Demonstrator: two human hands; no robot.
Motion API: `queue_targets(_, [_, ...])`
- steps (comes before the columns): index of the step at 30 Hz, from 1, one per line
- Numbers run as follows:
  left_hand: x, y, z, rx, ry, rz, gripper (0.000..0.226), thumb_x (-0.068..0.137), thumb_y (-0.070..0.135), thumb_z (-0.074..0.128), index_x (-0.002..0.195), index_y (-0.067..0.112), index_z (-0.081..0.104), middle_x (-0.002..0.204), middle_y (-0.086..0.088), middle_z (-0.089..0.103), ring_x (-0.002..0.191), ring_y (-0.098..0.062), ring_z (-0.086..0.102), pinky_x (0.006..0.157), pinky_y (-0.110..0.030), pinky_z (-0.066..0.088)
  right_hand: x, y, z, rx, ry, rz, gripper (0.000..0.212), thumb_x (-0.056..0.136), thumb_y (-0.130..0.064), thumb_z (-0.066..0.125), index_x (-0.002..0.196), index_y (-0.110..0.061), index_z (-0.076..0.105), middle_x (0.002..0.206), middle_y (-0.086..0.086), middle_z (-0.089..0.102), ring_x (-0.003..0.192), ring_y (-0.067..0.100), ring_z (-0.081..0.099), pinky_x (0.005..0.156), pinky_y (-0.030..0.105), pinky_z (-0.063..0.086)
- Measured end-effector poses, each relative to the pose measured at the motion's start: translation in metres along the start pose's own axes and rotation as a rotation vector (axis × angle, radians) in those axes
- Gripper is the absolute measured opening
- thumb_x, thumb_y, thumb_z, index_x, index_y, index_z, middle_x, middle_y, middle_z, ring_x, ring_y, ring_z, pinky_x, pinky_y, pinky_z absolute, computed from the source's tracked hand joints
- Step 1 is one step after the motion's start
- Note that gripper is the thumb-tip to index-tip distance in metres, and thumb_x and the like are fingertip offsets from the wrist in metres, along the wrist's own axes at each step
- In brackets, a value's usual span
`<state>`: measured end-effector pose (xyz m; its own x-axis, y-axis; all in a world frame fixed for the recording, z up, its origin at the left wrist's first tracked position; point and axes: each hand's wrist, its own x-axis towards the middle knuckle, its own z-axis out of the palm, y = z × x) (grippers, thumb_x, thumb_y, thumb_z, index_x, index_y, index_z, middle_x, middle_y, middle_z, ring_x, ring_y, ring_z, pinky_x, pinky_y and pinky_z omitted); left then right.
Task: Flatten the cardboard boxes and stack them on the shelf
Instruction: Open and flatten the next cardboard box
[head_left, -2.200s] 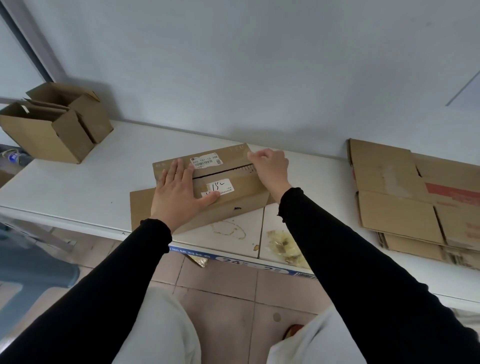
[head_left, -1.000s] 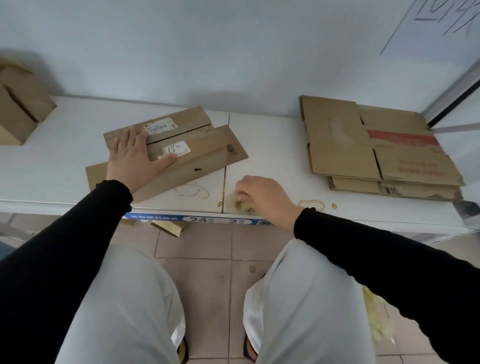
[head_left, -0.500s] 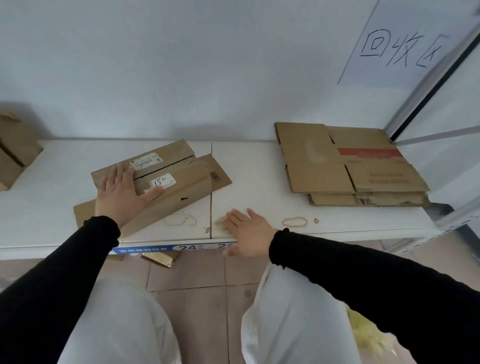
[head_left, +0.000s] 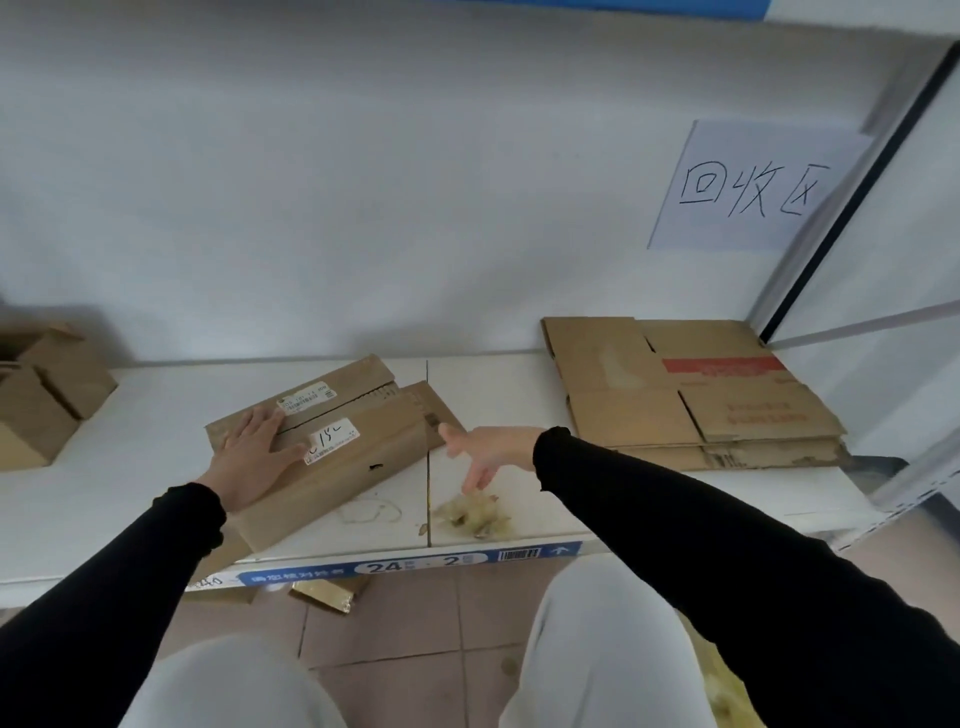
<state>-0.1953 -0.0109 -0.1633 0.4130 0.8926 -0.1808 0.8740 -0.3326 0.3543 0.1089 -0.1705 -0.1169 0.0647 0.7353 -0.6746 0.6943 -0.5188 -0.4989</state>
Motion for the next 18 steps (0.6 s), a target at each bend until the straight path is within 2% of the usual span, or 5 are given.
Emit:
queue_targets(3, [0.003,-0.003,-0.011,-0.012,-0.025,-0.009,0.072,0.102,0.052,0.047,0.160,0.018,0.022,0.169,-0.006,0.012,0.156,-0.023,0.008,0.124,-0.041,0.007,0.014,-0.025,-0.011,0.001,0.496,-0.134,0.045,0.104,-0.045,0.035,0.101,-0.009,0.061,0.100,0.009,0.075,0.087,0.028,0.067,0.077,0.037,0.045])
queue_targets(5, [0.002,-0.004,-0.020,-0.032,0.031,-0.018,0.062,0.103,0.049,0.045,0.158,0.024,0.031,0.167,-0.002,0.021,0.154,-0.024,0.018,0.124,-0.040,0.014,0.022,-0.044,-0.007,0.184,0.662,-0.262,0.030,0.102,-0.038,0.043,0.106,-0.015,0.062,0.109,0.001,0.068,0.100,0.023,0.063,0.074,0.031,0.043])
queue_targets(8, [0.001,-0.004,-0.035,-0.035,0.100,-0.029,0.052,0.104,0.047,0.043,0.154,0.033,0.038,0.163,0.000,0.033,0.149,-0.025,0.028,0.120,-0.041,0.020,0.041,-0.064,0.011,0.290,0.643,-0.373,0.048,0.102,-0.040,0.048,0.144,-0.018,0.046,0.147,0.000,0.046,0.131,0.015,0.042,0.102,0.031,0.039])
queue_targets(11, [0.003,-0.007,-0.047,-0.075,0.015,-0.059,0.059,0.098,0.059,0.046,0.152,0.039,0.039,0.163,0.000,0.031,0.149,-0.027,0.029,0.121,-0.049,0.019,0.052,-0.078,0.033,0.390,0.652,-0.373,0.062,0.102,-0.045,0.046,0.156,-0.018,0.031,0.158,0.003,0.035,0.144,0.018,0.033,0.116,0.038,0.033])
queue_targets(18, [0.017,0.001,-0.066,-0.213,-0.097,-0.076,0.048,0.103,0.040,0.053,0.149,0.027,0.047,0.147,0.008,0.048,0.141,-0.022,0.042,0.111,-0.029,0.028,0.065,-0.087,0.050,0.865,0.689,-0.427,0.042,0.108,-0.031,0.041,0.148,-0.020,0.046,0.142,-0.008,0.050,0.134,0.009,0.045,0.108,0.024,0.034])
